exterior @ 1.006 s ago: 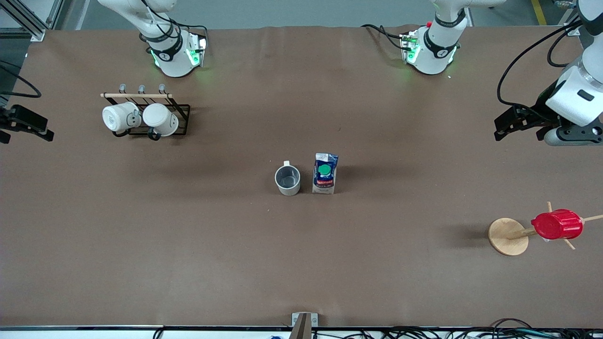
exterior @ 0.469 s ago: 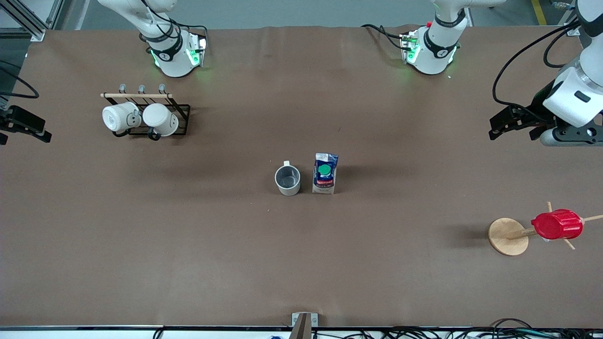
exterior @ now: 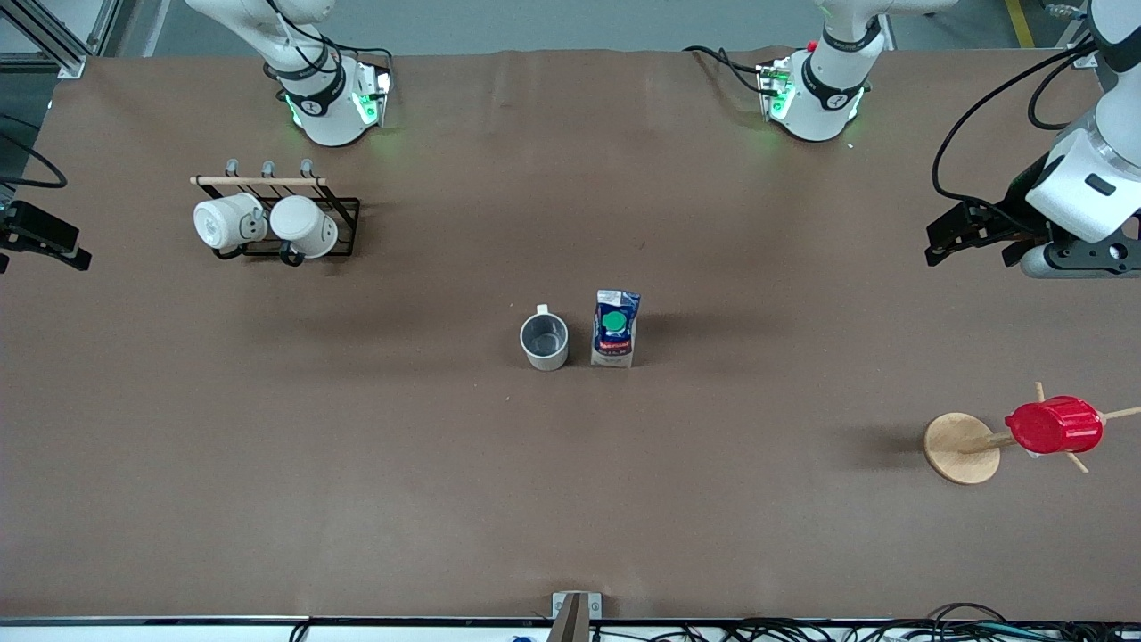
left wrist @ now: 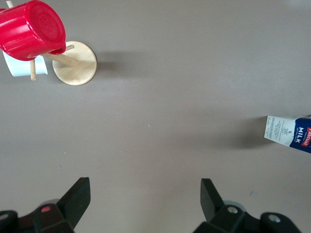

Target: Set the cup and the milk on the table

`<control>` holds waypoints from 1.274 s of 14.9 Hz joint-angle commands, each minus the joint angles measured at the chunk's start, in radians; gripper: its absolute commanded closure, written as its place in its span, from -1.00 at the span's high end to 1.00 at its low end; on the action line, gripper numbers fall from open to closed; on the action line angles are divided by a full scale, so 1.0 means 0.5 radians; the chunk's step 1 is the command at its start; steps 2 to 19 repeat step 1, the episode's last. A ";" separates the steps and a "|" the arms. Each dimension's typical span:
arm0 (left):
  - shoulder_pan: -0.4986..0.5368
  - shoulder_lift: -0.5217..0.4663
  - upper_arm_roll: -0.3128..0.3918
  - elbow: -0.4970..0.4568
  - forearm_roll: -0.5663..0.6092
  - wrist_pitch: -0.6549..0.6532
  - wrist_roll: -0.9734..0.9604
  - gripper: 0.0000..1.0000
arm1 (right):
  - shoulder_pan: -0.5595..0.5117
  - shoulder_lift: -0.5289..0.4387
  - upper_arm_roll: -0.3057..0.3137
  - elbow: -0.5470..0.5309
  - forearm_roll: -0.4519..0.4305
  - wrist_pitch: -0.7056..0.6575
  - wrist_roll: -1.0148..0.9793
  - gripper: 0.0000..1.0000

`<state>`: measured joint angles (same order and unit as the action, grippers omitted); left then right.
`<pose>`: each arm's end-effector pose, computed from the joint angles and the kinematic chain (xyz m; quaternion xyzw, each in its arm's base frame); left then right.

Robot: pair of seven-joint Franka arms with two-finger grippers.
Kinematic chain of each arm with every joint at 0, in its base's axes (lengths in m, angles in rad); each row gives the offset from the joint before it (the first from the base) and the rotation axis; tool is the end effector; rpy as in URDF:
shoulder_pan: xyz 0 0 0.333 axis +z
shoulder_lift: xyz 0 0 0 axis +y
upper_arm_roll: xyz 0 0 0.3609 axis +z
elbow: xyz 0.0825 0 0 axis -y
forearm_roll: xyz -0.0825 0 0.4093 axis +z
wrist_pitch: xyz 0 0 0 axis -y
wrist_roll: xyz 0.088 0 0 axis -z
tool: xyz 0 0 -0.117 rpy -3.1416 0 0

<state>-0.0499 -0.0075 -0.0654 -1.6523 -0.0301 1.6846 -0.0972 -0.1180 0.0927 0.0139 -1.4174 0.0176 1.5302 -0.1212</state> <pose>0.5824 -0.0708 0.6332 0.9997 -0.0076 0.0182 0.0168 0.6063 -0.0617 0.6767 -0.9999 -0.0090 -0.0111 0.0082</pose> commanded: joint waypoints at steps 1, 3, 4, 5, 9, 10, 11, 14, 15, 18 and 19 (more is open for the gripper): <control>0.005 0.000 -0.013 0.007 0.045 -0.007 0.029 1.00 | -0.009 0.008 0.018 0.018 0.005 -0.008 0.034 1.00; 0.005 0.000 -0.013 0.007 0.045 -0.007 0.029 1.00 | -0.009 0.008 0.018 0.018 0.005 -0.008 0.034 1.00; 0.005 0.000 -0.013 0.007 0.045 -0.007 0.029 1.00 | -0.009 0.008 0.018 0.018 0.005 -0.008 0.034 1.00; 0.005 0.000 -0.013 0.007 0.045 -0.007 0.029 1.00 | -0.009 0.008 0.018 0.018 0.005 -0.008 0.034 1.00; 0.005 0.000 -0.013 0.007 0.045 -0.007 0.029 1.00 | -0.009 0.008 0.018 0.018 0.005 -0.008 0.034 1.00; 0.005 0.000 -0.013 0.007 0.045 -0.007 0.029 1.00 | -0.009 0.008 0.018 0.018 0.005 -0.008 0.034 1.00; 0.005 0.000 -0.013 0.007 0.045 -0.007 0.029 1.00 | -0.009 0.008 0.018 0.018 0.005 -0.008 0.034 1.00; 0.005 0.000 -0.013 0.007 0.045 -0.007 0.029 1.00 | -0.009 0.008 0.018 0.018 0.005 -0.008 0.034 1.00; 0.005 0.000 -0.013 0.007 0.045 -0.007 0.029 1.00 | -0.009 0.008 0.018 0.018 0.005 -0.008 0.034 1.00; 0.005 0.000 -0.013 0.007 0.045 -0.007 0.029 1.00 | -0.009 0.008 0.018 0.018 0.005 -0.008 0.034 1.00; 0.005 0.000 -0.013 0.007 0.045 -0.007 0.029 1.00 | -0.009 0.008 0.018 0.018 0.005 -0.008 0.034 1.00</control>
